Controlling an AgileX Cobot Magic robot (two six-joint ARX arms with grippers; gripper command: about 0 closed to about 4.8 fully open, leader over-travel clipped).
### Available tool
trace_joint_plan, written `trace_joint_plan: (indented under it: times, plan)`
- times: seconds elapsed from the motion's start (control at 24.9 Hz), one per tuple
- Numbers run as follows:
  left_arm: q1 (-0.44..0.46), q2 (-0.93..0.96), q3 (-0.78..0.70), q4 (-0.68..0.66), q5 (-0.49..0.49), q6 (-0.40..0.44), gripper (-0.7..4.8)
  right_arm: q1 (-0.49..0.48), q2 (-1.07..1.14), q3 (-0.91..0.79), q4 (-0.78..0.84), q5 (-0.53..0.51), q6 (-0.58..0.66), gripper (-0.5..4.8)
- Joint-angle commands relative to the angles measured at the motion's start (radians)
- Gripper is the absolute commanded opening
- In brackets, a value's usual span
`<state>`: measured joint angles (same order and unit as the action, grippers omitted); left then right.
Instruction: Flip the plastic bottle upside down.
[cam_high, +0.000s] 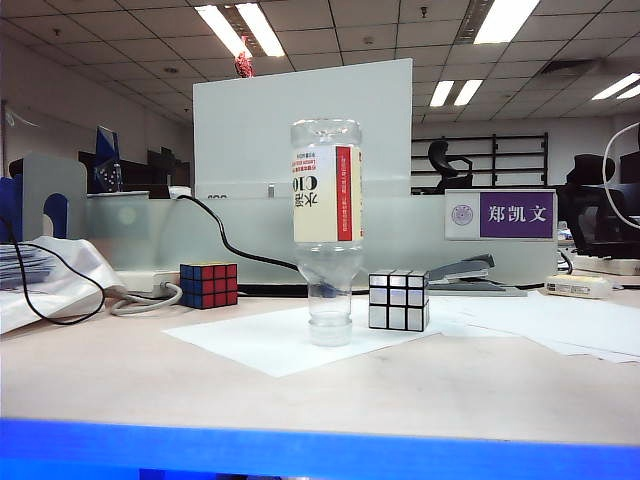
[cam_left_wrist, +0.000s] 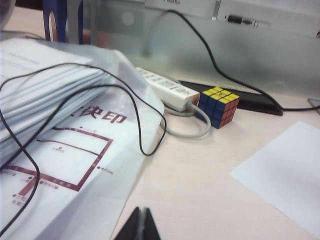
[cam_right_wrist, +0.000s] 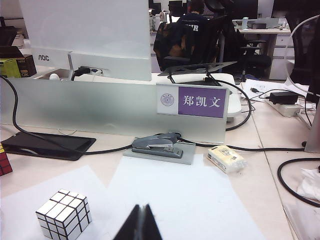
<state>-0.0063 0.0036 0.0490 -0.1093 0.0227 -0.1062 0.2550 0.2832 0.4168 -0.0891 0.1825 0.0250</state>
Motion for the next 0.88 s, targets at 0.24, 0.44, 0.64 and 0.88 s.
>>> trace_joint_plan:
  times: [0.24, 0.44, 0.64, 0.88]
  plan:
    - [0.010, -0.002, -0.040, 0.069, -0.004, 0.001, 0.04, 0.000, -0.001, 0.005, 0.010, -0.001, 0.002, -0.08]
    - [0.010, -0.002, -0.040, 0.074, -0.004, 0.005, 0.04, 0.000, -0.001, 0.005, 0.010, -0.001, 0.001, -0.08]
    - [0.007, -0.002, -0.040, 0.073, 0.001, 0.001, 0.04, 0.000, -0.001, 0.005, 0.010, -0.001, 0.002, -0.08]
    - [0.007, -0.002, -0.040, 0.064, 0.000, 0.001, 0.04, 0.000, -0.001, 0.005, 0.010, -0.001, 0.001, -0.08]
